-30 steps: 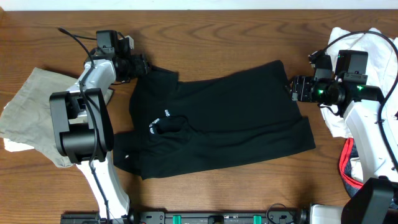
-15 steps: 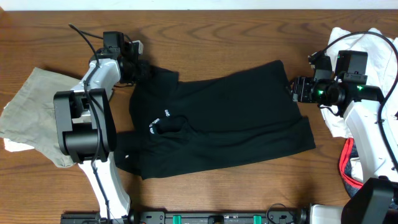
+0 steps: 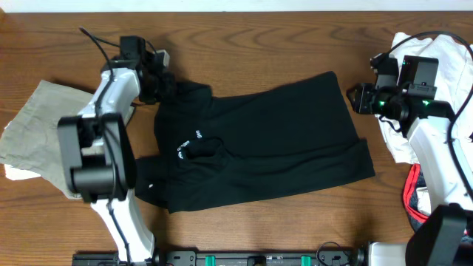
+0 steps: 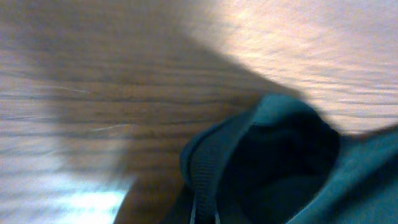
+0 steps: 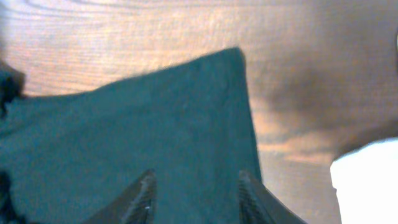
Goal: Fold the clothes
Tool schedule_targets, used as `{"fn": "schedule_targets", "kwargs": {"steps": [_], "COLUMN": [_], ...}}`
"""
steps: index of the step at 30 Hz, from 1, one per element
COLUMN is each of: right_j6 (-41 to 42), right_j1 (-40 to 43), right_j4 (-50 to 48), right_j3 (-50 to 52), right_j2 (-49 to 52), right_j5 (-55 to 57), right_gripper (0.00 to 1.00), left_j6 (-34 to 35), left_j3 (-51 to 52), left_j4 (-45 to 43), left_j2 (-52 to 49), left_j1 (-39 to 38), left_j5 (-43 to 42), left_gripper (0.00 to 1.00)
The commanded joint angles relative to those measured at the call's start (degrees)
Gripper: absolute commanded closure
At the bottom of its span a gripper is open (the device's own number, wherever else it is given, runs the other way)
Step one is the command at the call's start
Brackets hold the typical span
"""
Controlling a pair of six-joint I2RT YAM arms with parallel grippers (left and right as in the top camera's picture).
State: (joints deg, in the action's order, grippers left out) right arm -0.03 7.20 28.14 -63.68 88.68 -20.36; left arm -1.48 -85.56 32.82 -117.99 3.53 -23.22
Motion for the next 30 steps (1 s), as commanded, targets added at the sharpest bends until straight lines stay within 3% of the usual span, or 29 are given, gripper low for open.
{"fn": "schedule_targets", "kwargs": {"steps": [1,3,10,13,22,30], "right_j6": [0.4,0.5,1.2,1.2,1.3,1.9], "right_j1": [-0.9,-0.9,-0.9,-1.0,-4.0,-5.5], "right_j4": [-3.3,-6.3,-17.4,-18.3,-18.3,-18.2], "right_j3": [0.0,0.0,-1.8,-5.2,-17.6,-21.1], "right_j2": [3.5,6.0,18.5,24.0,36.6,41.9], "right_j5": [0.8,0.3,-4.2,-4.6,-6.9,-4.0], "right_gripper": [0.48,0.45,0.19,0.14,0.13,0.14], "left_j6": [0.3,0.3,2.2,2.2,2.2,2.1], "left_j3": [-1.2,-1.2,-1.2,-1.2,-1.2,-1.2], "left_j4": [1.6,3.1,4.7,5.8,7.2,7.3], "left_j2": [8.1,11.1,17.1,17.1,17.1,17.1], "left_j1": [0.0,0.0,-0.1,-0.1,-0.1,-0.1], "left_j5": [-0.1,-0.1,-0.1,-0.1,-0.1,-0.1], "left_gripper": [0.94,0.94,0.94,0.94,0.94,0.94]}}
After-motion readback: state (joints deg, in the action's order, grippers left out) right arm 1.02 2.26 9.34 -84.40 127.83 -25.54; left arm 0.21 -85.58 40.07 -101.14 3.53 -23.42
